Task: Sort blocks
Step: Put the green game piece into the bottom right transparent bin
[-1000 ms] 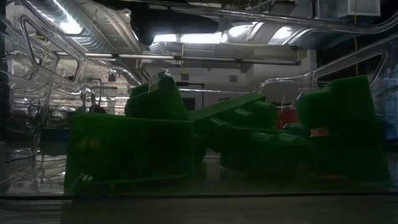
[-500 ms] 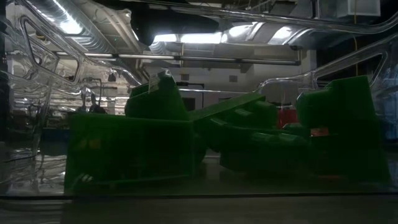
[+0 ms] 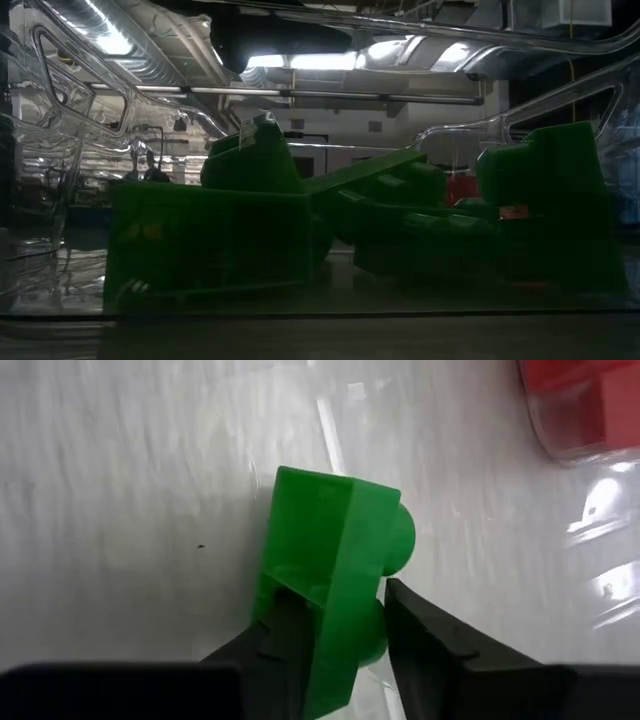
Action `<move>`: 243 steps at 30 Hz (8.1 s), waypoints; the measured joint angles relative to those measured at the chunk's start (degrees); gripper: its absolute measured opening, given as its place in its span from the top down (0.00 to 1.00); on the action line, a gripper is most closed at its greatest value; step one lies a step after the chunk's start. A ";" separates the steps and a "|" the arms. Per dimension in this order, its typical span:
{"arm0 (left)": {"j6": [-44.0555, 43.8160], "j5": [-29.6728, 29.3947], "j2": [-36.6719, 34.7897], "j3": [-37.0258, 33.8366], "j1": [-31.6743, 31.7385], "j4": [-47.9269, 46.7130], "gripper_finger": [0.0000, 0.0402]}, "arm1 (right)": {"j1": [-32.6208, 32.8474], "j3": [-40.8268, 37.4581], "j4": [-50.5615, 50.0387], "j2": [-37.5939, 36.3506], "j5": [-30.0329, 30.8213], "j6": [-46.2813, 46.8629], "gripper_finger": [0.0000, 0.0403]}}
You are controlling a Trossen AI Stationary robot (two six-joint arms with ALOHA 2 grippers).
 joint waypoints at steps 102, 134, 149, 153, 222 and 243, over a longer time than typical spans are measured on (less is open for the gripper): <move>-1.80 0.06 0.00 0.02 -0.79 -0.16 0.36 | -22.49 12.46 23.63 -4.72 5.41 -66.51 0.52; -1.95 0.07 0.00 0.02 -0.96 -0.44 0.36 | -4.75 12.63 -18.61 -11.60 -20.16 -21.03 0.25; 0.22 0.02 0.00 0.02 0.11 0.50 0.36 | 8.88 4.86 -3.81 -9.27 -29.47 14.39 0.26; 0.24 -0.01 0.00 0.02 0.11 0.51 0.36 | 10.42 2.46 -3.48 -8.56 -30.22 18.07 0.26; 0.99 0.04 0.00 0.02 0.09 0.46 0.36 | 10.32 -5.72 6.60 -8.34 -28.31 10.22 0.72; 0.90 0.04 0.00 0.02 0.09 0.46 0.36 | 10.25 -3.91 3.76 -8.45 -24.93 5.37 0.97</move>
